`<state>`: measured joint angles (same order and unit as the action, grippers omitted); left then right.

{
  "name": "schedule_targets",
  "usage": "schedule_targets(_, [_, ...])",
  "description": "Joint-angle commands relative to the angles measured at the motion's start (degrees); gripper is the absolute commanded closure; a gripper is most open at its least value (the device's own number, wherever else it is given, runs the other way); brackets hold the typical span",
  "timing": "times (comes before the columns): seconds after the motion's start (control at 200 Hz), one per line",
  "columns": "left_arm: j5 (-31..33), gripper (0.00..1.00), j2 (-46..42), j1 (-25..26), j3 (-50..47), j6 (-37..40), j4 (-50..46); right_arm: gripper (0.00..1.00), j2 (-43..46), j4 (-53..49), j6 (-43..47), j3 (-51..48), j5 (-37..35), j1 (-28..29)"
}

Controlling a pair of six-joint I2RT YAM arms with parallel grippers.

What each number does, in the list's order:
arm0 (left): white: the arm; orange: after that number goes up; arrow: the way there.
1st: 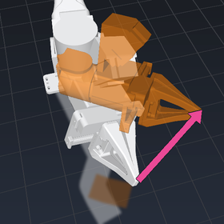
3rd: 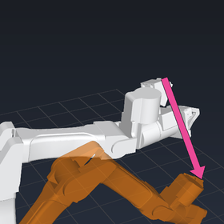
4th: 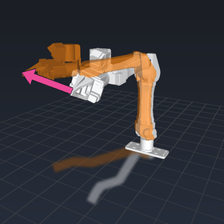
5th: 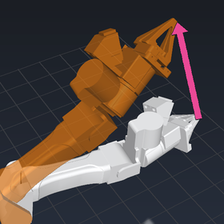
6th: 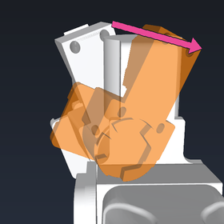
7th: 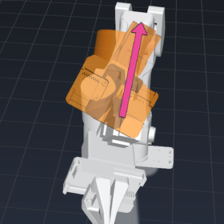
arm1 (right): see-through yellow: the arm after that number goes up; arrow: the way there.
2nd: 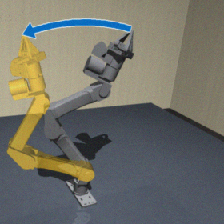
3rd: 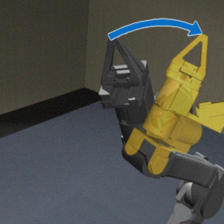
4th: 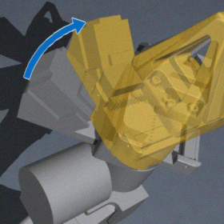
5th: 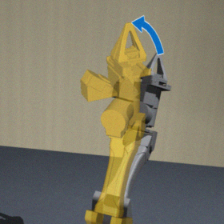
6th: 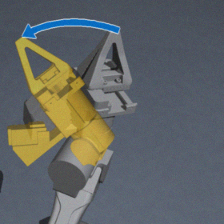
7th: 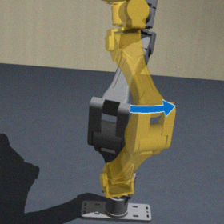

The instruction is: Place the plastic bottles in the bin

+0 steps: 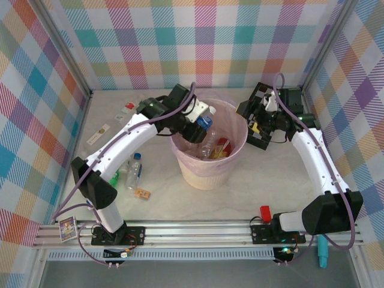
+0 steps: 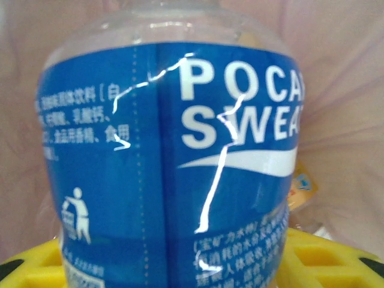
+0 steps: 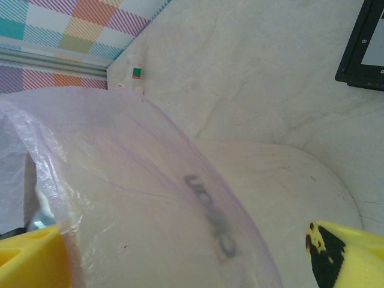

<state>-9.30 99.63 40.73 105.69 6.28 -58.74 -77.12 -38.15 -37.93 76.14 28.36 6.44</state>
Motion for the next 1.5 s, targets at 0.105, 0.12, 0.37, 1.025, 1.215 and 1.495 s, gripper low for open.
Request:
schedule_targets(0.105, [2.41, 0.52, 2.43, 1.55, -2.57, -1.01, -0.94, 0.04, -1.12, 1.97, -0.06, 1.04, 0.59, -0.11])
schedule_targets(0.12, [2.11, 0.50, 2.49, 1.59, -2.79, -1.01, -0.65, 0.04, -1.13, 2.06, -0.08, 0.91, 0.66, -0.11])
schedule_targets(0.37, [1.45, 0.09, 4.10, 1.90, -2.79, -0.49, -0.21, 0.04, 0.07, 1.80, -0.08, -0.71, -0.10, -0.11])
schedule_targets(1.025, [-2.33, 0.00, -0.69, 1.94, 10.15, 2.78, -6.44, 0.04, -1.19, 2.80, 0.38, -0.51, 1.97, -0.11])
schedule_targets(1.215, [1.39, 0.00, -1.06, 1.88, 17.39, 4.89, -11.88, 0.04, -1.78, 2.73, 0.84, 0.01, 2.67, -0.11])
schedule_targets(1.495, [1.51, 0.00, -4.30, -6.17, 22.30, 4.94, -11.96, 0.04, -2.33, 2.97, 0.99, 0.55, 4.06, -0.06])
